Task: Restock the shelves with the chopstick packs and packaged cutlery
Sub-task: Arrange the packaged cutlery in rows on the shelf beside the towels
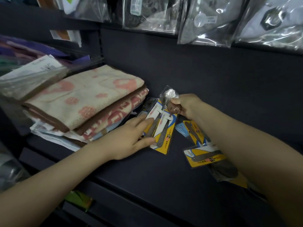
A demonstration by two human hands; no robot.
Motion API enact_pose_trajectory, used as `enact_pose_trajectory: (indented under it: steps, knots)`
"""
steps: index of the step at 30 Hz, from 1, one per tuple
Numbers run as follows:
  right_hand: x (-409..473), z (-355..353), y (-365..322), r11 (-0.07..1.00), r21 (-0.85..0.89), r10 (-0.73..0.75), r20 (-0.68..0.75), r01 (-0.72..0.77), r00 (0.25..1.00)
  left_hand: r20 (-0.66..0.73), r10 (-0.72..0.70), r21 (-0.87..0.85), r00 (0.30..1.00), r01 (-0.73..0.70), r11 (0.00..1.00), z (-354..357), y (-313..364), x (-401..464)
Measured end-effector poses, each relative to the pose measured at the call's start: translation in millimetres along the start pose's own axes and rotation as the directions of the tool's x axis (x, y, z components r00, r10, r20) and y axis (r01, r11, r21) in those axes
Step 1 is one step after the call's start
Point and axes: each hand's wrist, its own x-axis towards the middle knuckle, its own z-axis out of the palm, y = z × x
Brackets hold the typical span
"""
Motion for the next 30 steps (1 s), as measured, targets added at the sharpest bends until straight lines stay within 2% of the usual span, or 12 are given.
enact_pose_trajectory:
  steps: [2, 3, 5, 7, 9, 17, 19, 21, 23, 25, 27, 30]
  knots:
    - [1, 8, 5, 0.993, -0.111, -0.037, -0.045, 0.032, 0.998, 0.039, -0.019, 0.102, 0.999, 0.015, 0.995, 2, -1, 0]
    - [4, 9, 9, 0.973, -0.222, -0.073, -0.046, 0.061, 0.996, 0.075, -0.036, 0.135, 0.997, 0.026, 0.99, 2, -3, 0]
    - [5, 9, 10, 0.845, -0.516, -0.186, -0.041, 0.139, 0.982, 0.146, -0.079, 0.135, 0.986, 0.059, 0.989, 1, -5, 0]
    - [4, 2, 5, 0.759, -0.632, -0.257, -0.067, 0.158, 0.964, 0.177, -0.081, 0.108, 0.981, 0.063, 0.992, -1, -5, 0]
    - [5, -4, 1, 0.747, -0.65, -0.25, -0.08, 0.14, 0.965, 0.187, -0.061, 0.108, 0.981, 0.042, 0.993, -2, -4, -2]
    - [14, 3, 9, 0.881, -0.464, -0.177, -0.14, 0.094, 0.974, 0.227, -0.069, 0.036, 0.971, 0.062, 0.997, -8, -2, 3]
    - [12, 5, 11, 0.871, -0.48, -0.202, -0.153, 0.106, 0.967, 0.217, -0.053, 0.054, 0.975, 0.042, 0.998, -5, -4, 3]
    - [8, 5, 13, 0.761, -0.631, -0.279, -0.109, 0.151, 0.954, 0.191, -0.03, 0.05, 0.981, 0.021, 0.999, -2, -6, 3]
    - [-1, 1, 12, 0.585, -0.785, -0.343, -0.013, 0.203, 0.939, 0.171, -0.023, 0.052, 0.985, 0.014, 0.999, -1, -6, 4]
    - [-10, -8, 7, 0.482, -0.843, -0.345, 0.067, 0.237, 0.936, 0.162, -0.02, 0.046, 0.987, 0.012, 0.999, 0, -7, 5]
    - [-23, -20, -2, 0.444, -0.836, -0.369, 0.158, 0.323, 0.916, 0.166, -0.007, 0.056, 0.986, -0.002, 0.998, 1, -7, 5]
    - [-60, -39, -17, 0.478, -0.701, -0.388, 0.373, 0.53, 0.843, 0.186, 0.004, 0.088, 0.982, -0.02, 0.996, 3, -10, 6]
